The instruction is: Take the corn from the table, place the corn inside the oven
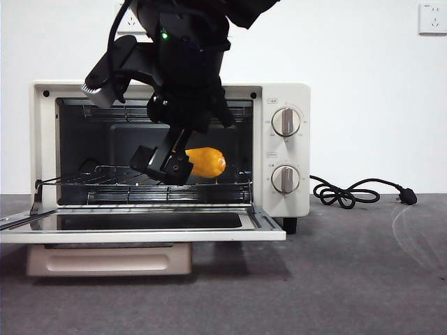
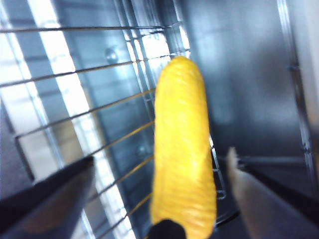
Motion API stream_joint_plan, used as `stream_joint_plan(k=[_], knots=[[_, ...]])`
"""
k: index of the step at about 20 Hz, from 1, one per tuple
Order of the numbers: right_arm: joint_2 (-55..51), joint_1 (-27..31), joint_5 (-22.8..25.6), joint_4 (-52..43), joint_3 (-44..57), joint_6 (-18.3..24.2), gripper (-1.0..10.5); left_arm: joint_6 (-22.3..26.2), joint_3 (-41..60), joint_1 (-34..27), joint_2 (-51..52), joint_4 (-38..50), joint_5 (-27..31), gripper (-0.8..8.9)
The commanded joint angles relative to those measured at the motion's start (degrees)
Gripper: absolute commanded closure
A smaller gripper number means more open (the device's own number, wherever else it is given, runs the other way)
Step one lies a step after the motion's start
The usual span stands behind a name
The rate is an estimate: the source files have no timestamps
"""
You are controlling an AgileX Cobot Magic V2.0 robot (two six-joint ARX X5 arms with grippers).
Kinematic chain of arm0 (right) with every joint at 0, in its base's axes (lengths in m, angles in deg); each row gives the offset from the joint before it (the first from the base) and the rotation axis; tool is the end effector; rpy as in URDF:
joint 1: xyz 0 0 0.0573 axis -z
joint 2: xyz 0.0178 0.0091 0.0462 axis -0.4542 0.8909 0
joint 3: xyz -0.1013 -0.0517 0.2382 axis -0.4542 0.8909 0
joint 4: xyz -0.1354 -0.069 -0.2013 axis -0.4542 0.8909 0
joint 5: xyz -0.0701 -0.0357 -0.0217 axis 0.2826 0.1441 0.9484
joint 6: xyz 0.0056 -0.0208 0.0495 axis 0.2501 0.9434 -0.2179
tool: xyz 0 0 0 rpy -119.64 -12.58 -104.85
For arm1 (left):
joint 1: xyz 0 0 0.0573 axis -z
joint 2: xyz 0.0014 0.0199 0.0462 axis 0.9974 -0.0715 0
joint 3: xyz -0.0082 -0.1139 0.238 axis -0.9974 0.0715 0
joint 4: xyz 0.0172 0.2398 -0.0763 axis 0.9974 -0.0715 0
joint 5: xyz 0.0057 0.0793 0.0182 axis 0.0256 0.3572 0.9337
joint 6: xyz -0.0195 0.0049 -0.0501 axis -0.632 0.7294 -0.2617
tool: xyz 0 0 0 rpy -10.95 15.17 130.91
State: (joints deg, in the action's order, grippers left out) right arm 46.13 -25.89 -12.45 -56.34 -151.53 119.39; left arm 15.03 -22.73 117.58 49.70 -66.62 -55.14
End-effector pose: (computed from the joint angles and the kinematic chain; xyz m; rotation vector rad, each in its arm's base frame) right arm 0.2668 0.3259 0.2026 -1.2132 0.3271 0.4984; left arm -0.0010 -0.0065 0.3513 -0.1286 0.3365 -0.7320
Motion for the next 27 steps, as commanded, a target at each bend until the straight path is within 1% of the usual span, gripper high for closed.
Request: stream_joint_plan(k=[1,4,7,10,14,18,21,23,25,27], knots=[[0.98,0.63,0.11,-1.33,-0.17,-3.39,4.4,-0.33,-0.11,0.15,0.26,0.13,0.66,8.19],[0.96,-0.15,1.03,-1.36,-0.17,-3.89,4.5,-0.33,-0.11,0.15,0.26,0.13,1.88,8.19],[0.85,-1.33,1.55,-1.38,-0.17,-4.81,4.5,-0.33,-0.11,0.15,0.26,0.13,1.88,8.19],[0.76,-2.69,2.49,-1.36,-0.17,-4.87,4.5,-0.31,-0.11,0.15,0.00,0.15,1.88,8.19],[0.61,-4.83,4.83,-1.31,-0.17,-4.92,4.5,-0.26,-0.11,0.15,-0.70,0.17,1.90,8.19],[-0.13,-6.91,5.97,-1.36,-0.17,-4.94,5.4,0.17,-0.11,0.15,-1.92,0.17,1.90,8.19],[-1.36,-8.66,7.56,-1.40,-0.17,-5.68,5.5,0.55,-0.11,0.15,-2.73,0.20,2.54,8.19],[-2.43,-9.68,8.66,-1.20,-0.17,-6.40,6.0,0.68,-0.11,0.15,-3.02,0.22,4.22,8.19],[-3.89,-10.86,9.42,-0.17,-0.17,-6.45,7.1,0.76,-0.11,0.15,-3.23,0.50,6.34,8.19],[-5.55,-12.09,9.42,1.42,-0.17,-6.91,8.0,0.81,-0.11,0.15,-3.28,1.09,8.41,8.19]])
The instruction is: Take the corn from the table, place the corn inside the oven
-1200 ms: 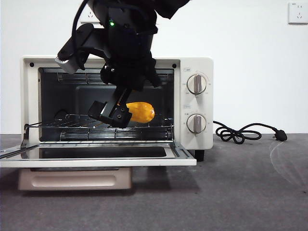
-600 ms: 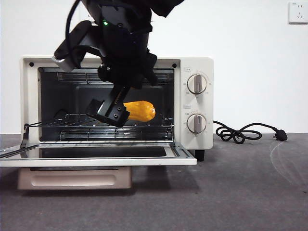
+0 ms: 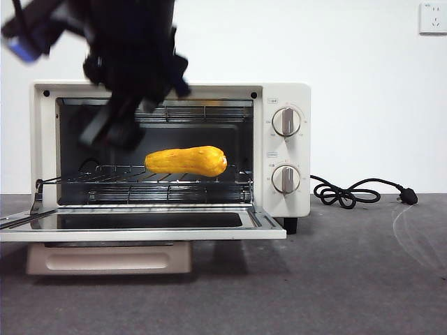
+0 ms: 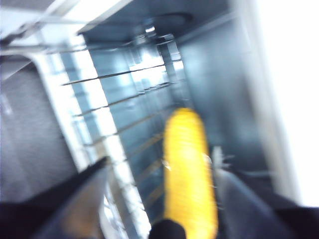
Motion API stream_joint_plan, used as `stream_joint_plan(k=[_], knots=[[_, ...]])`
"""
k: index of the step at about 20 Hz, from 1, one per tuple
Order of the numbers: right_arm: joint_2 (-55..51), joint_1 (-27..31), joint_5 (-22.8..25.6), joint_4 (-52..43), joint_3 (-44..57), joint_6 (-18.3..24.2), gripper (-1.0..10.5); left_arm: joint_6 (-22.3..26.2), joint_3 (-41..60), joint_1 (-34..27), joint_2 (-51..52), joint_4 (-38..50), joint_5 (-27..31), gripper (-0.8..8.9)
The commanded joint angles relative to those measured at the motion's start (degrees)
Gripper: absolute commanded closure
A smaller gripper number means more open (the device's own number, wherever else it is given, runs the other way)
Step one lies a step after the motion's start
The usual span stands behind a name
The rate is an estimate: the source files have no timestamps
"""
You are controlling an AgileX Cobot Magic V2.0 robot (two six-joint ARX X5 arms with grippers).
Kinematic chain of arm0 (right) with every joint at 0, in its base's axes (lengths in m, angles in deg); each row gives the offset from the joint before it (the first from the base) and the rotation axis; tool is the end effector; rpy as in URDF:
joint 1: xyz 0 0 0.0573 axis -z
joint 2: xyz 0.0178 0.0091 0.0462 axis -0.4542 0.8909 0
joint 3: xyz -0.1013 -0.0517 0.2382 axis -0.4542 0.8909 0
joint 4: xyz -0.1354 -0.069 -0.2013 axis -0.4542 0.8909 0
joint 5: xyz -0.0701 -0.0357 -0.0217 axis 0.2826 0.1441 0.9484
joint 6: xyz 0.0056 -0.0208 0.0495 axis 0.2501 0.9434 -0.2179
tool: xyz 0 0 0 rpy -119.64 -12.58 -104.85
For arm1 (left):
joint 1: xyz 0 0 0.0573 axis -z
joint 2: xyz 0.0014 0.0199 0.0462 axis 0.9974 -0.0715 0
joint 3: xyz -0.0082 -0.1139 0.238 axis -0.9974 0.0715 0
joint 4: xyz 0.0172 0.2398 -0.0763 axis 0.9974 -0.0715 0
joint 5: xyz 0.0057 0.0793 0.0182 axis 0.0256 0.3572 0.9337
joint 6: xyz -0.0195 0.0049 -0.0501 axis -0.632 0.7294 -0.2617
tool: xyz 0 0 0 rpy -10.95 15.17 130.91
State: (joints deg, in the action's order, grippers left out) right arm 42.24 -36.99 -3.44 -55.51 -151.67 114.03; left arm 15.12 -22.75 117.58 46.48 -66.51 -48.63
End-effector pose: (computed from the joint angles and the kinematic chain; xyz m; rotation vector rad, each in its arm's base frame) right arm 0.1977 0.3602 0.2308 -1.1569 0.2180 0.4735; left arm 0.0130 -0.0113 0.3520 -0.1021 0.3738 -0.6133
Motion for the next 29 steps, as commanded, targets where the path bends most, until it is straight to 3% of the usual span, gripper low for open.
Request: stream_joint_plan(k=[1,6,9,17,24,29], knots=[[-2.62,-1.73,0.44,1.60,-0.04,-2.03,8.3,0.83,-0.09,0.15,-0.09,1.51,3.19,8.19],[-8.33,-5.11,0.37,9.44,-0.04,-7.04,8.8,3.43,-0.09,0.15,-0.66,4.39,8.44,8.20],[-12.33,-7.21,0.17,16.04,-0.04,-10.19,9.6,5.40,-0.09,0.20,-2.08,6.29,8.66,8.20],[-23.37,-12.41,-2.10,33.81,-0.04,-22.03,9.6,9.77,-0.09,0.20,-11.96,9.51,8.04,8.20],[-31.71,-13.25,-12.26,48.00,-0.07,-34.69,9.6,13.90,-0.09,0.13,-23.78,11.80,-1.03,8.21],[-36.17,-13.16,-17.90,53.83,-0.07,-39.60,9.6,14.25,-0.09,-0.66,-31.23,12.96,-3.89,8.21]])
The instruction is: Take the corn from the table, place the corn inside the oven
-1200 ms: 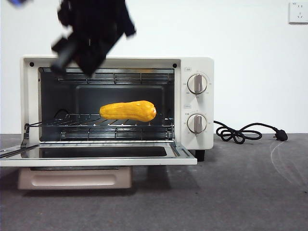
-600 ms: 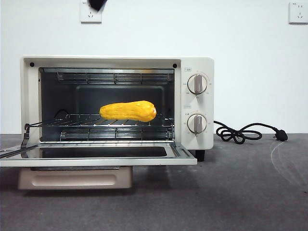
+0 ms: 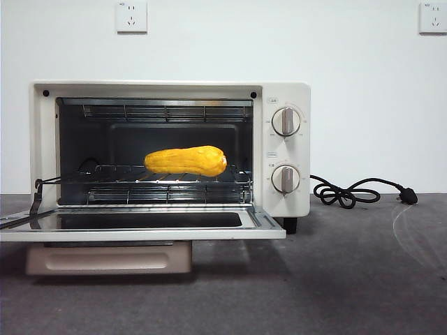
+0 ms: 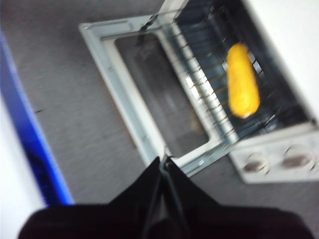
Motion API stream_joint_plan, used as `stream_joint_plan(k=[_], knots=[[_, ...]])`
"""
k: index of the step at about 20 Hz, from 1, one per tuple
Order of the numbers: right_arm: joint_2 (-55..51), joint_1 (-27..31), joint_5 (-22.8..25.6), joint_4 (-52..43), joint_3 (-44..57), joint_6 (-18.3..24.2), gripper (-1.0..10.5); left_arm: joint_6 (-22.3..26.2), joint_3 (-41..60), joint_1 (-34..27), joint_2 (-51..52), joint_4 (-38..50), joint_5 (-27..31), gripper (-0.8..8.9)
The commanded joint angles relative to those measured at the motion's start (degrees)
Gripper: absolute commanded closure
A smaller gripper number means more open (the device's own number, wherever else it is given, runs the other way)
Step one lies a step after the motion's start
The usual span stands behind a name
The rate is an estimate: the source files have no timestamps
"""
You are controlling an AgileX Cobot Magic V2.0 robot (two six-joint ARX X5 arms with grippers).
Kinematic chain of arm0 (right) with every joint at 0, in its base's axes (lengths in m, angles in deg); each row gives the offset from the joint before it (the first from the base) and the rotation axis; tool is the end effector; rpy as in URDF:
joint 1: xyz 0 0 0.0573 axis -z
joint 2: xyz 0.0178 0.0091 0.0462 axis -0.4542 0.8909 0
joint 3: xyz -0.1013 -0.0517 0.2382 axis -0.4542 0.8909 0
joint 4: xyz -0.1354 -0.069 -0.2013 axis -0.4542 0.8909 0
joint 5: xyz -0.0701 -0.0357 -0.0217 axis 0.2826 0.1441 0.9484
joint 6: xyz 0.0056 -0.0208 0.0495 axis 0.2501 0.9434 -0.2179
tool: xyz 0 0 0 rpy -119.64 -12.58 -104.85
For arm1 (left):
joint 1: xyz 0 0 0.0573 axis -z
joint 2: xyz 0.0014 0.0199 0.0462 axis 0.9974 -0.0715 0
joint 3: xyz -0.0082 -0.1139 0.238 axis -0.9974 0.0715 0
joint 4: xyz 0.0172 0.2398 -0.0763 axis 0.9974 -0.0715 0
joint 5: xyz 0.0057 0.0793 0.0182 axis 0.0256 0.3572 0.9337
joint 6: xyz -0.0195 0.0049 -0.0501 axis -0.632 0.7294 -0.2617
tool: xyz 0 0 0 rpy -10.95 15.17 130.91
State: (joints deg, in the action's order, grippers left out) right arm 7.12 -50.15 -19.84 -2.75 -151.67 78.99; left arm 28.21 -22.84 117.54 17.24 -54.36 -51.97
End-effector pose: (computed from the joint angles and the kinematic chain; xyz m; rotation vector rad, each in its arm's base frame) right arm 0.0651 0.2271 0.3568 -0.8050 0.5346 0.8472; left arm 0.1271 -0.0836 0.3377 0.1656 0.6005 -0.6992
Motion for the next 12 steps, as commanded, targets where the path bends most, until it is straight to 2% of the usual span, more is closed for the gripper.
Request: stream_joint_plan(k=[1,4,9,12], knots=[[-1.81,0.00,-2.51,1.90,-0.07,-5.22,9.6,1.16,0.02,-1.18,-3.21,0.81,-0.57,8.21],[-3.61,0.44,-5.46,3.96,-0.07,-6.58,9.6,1.20,0.02,-3.61,-5.88,0.83,-3.10,8.21],[-6.14,4.17,-9.64,6.21,-0.07,-8.46,9.6,2.10,0.04,-11.54,-7.21,0.63,-11.28,8.22],[-7.80,10.36,-16.79,6.80,-0.07,-8.26,9.6,3.76,0.04,-20.22,-7.21,-1.95,-16.57,8.22]])
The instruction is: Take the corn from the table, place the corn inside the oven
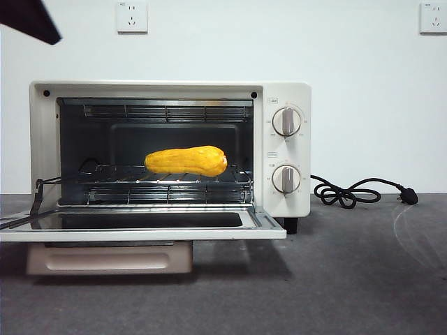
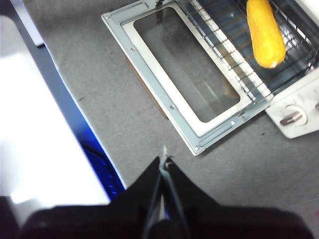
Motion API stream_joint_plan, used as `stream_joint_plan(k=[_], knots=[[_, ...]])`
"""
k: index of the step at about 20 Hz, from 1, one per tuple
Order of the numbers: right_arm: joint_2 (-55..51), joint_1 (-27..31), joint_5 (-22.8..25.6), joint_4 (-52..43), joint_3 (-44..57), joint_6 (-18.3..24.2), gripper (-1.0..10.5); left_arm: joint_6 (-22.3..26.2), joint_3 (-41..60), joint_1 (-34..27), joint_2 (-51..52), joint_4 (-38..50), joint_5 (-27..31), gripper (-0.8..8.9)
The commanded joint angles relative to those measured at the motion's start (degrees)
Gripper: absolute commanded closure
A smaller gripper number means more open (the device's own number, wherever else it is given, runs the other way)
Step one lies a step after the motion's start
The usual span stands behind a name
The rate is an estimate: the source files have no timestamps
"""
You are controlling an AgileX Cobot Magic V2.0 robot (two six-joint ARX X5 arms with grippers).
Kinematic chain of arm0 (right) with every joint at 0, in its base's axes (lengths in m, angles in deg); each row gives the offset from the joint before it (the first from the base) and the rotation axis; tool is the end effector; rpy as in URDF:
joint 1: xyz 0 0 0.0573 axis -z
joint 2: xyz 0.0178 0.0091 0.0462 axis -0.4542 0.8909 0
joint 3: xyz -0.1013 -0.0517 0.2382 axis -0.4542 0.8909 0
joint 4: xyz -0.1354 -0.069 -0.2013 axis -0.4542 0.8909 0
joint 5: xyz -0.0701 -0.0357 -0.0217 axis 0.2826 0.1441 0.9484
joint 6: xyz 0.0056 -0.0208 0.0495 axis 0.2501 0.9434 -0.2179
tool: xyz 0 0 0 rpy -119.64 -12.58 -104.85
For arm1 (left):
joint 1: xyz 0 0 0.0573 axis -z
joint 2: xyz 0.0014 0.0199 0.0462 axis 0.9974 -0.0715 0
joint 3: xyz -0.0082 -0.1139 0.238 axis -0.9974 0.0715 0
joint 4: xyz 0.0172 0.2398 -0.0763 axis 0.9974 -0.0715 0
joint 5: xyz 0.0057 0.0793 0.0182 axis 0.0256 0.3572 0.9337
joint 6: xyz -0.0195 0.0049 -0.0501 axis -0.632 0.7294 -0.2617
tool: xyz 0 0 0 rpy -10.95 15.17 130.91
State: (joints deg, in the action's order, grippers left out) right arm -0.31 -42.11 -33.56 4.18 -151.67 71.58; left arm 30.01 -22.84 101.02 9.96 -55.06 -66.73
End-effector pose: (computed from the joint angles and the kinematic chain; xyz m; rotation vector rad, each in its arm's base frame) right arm 0.0754 0.1794 0.3731 -0.5662 0.7104 0.8949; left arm 0.1692 -0.0577 0.3196 0.0127 0.7413 -0.6731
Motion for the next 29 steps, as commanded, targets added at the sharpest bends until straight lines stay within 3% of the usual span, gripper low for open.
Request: stream_joint_plan(k=[1,6,10,22,29], knots=[[-0.74,4.63,-6.03,-0.15,-0.07,-0.11,9.6,2.38,0.17,-6.71,0.02,-2.12,-2.89,8.22],[-0.74,14.43,-16.31,-0.17,-0.07,4.90,9.6,4.02,4.26,-20.35,-0.46,-2.91,-10.95,8.22],[-0.68,18.75,-21.51,-0.17,-0.07,7.26,9.6,4.87,6.60,-26.99,-4.66,-2.01,-12.83,8.22],[-0.66,21.22,-22.67,-0.20,-0.07,7.39,9.6,4.09,6.60,-28.30,-30.29,5.42,-12.74,8.21],[-0.66,21.22,-22.49,-1.20,-0.07,7.37,9.6,3.32,6.60,-27.71,-36.92,6.80,-12.74,8.22]])
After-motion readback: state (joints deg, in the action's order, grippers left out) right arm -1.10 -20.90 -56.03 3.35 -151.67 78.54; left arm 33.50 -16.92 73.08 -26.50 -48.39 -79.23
